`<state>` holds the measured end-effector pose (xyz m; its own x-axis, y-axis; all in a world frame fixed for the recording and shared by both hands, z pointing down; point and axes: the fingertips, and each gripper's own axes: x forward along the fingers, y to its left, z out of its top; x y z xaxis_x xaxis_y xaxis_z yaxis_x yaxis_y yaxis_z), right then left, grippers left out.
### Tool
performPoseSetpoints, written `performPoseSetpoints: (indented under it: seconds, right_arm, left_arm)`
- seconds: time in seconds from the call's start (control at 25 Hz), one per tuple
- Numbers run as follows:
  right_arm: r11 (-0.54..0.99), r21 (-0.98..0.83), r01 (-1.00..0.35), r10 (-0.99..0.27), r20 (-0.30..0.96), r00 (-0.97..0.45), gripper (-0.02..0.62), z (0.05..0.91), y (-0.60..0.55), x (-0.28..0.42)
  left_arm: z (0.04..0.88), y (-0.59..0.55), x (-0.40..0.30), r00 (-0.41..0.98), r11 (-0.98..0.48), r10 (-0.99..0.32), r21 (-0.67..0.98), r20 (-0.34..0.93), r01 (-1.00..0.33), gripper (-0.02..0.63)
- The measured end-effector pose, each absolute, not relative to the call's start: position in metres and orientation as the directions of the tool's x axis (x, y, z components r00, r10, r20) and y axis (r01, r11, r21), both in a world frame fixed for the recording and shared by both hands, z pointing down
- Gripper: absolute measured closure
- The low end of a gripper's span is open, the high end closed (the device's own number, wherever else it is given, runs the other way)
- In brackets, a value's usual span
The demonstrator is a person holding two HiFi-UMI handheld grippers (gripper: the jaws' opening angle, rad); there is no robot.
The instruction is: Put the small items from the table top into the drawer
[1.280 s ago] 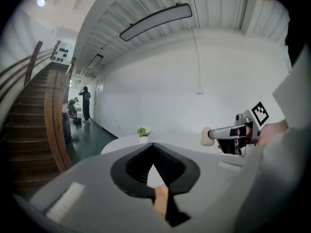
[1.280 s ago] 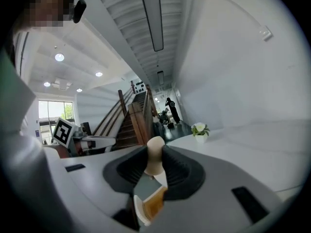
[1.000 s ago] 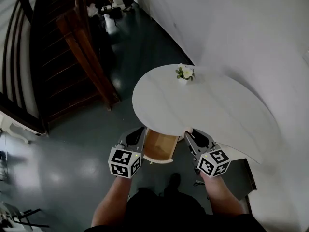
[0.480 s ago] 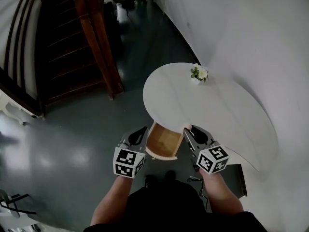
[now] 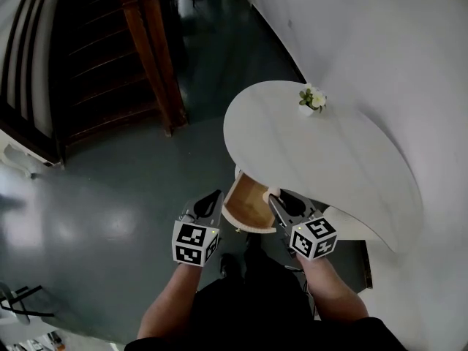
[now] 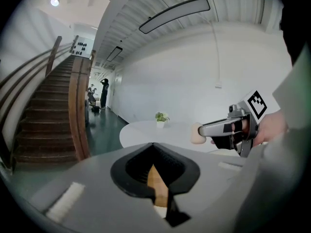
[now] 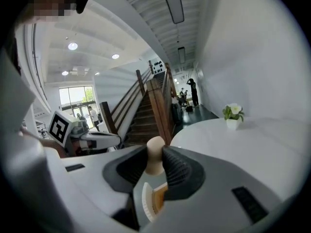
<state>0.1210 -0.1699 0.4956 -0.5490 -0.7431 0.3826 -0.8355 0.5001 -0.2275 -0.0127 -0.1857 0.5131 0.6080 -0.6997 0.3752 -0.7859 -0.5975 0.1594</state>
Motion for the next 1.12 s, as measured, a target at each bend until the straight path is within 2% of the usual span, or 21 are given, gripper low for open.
performPoseSetpoints:
  seconds: [0.24,0.48,1.12]
  right_arm:
    - [0.613,-0.172,-0.771,-0.645,0.454,-0.615,0.5,0.541,-0.19,0.105]
    - [0.67,-0.212,-0.711,-0.536,0.524,-0.661,0.499,0.592,-0.189,0.087]
    - [0.804,-0.165,-0.572,-0.294,0.726,-0.622,0.491,0.718,-0.18,0.068]
  left_arm:
    - [0.547,-0.201,0.001,0.582,-0.568,-0.702,0.171,0.411,-0.805,0.606]
    - [0.581,-0.21,0.005,0.569,-0.542,-0.683,0.204,0.458,-0.815,0.606]
    - [0.678,-0.216,0.007,0.558,-0.499,-0.596,0.278,0.577,-0.82,0.606]
